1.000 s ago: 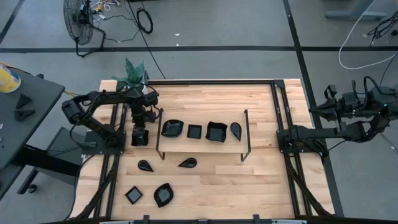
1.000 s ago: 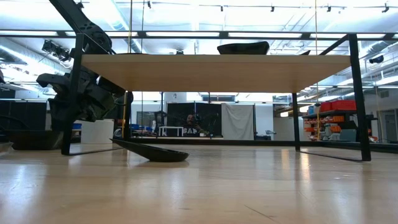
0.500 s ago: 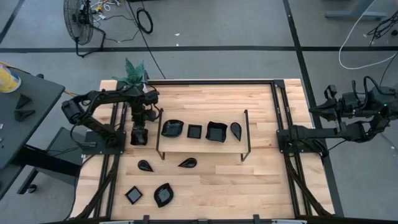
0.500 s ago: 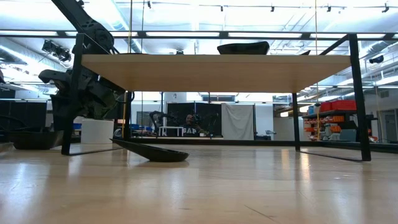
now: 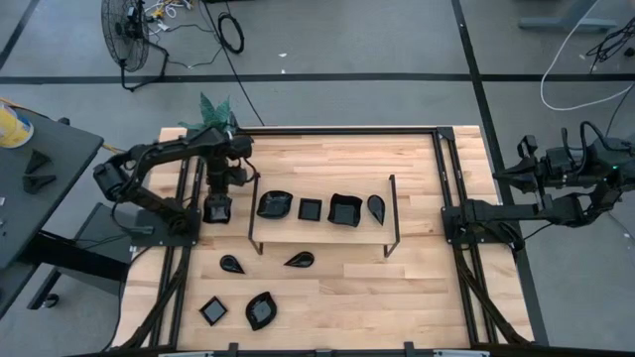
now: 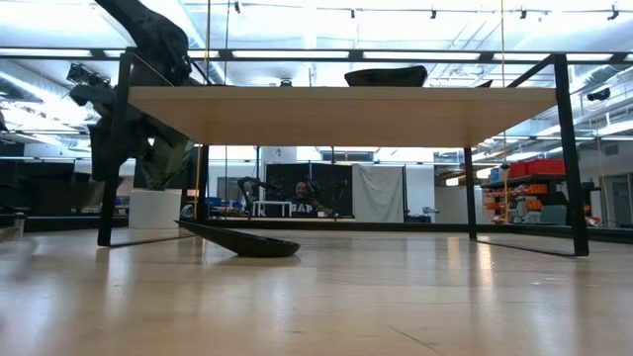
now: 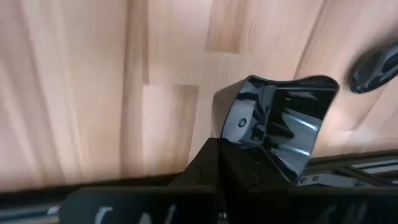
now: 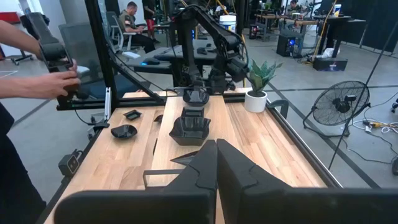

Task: Pick & Place Mini shaped plates
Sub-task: Stack the distorted square plate on top of the distorted square plate on the shelf

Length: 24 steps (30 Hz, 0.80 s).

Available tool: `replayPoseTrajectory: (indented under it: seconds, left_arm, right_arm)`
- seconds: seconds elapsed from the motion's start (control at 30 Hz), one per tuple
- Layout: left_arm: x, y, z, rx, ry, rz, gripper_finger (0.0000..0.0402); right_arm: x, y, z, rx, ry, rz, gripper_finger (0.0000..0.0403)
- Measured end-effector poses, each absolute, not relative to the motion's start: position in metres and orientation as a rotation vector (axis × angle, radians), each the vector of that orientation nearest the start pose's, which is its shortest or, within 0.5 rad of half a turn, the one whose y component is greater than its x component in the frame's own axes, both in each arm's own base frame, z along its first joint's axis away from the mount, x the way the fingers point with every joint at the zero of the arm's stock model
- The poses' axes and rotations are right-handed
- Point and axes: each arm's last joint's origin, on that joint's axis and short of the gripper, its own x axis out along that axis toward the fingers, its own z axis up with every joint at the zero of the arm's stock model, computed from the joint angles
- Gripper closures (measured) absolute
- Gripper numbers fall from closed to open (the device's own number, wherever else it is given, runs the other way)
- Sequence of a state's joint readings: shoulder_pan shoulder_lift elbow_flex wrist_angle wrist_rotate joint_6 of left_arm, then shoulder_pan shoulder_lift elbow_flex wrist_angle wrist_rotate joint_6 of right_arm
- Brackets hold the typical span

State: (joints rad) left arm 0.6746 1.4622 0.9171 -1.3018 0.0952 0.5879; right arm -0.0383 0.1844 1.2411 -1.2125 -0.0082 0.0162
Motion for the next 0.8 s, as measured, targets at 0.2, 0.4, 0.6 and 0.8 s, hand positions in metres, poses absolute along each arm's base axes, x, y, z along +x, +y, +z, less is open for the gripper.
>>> replayPoseTrajectory:
  seconds: [0.2, 0.4, 0.6, 0.8]
  left_arm:
    - [0.155, 0.121, 0.222, -0.251, 1.696, -0.054, 0.0401]
    - [0.152, 0.12, 0.25, -0.207, 1.666, 0.029, 0.0401]
    - [0.154, 0.123, 0.287, -0.189, 1.632, 0.1, 0.0401]
    - [0.163, 0.12, 0.326, -0.153, 1.539, 0.21, 0.0401]
  right_arm:
    - [-0.076, 0.003, 0.38, 0.02, 0.155, -0.031, 0.0396]
    - [-0.076, 0.003, 0.38, 0.02, 0.155, -0.032, 0.0396]
    - [-0.076, 0.003, 0.38, 0.02, 0.155, -0.031, 0.0396]
    - [-0.076, 0.003, 0.38, 0.02, 0.155, -0.031, 0.0396]
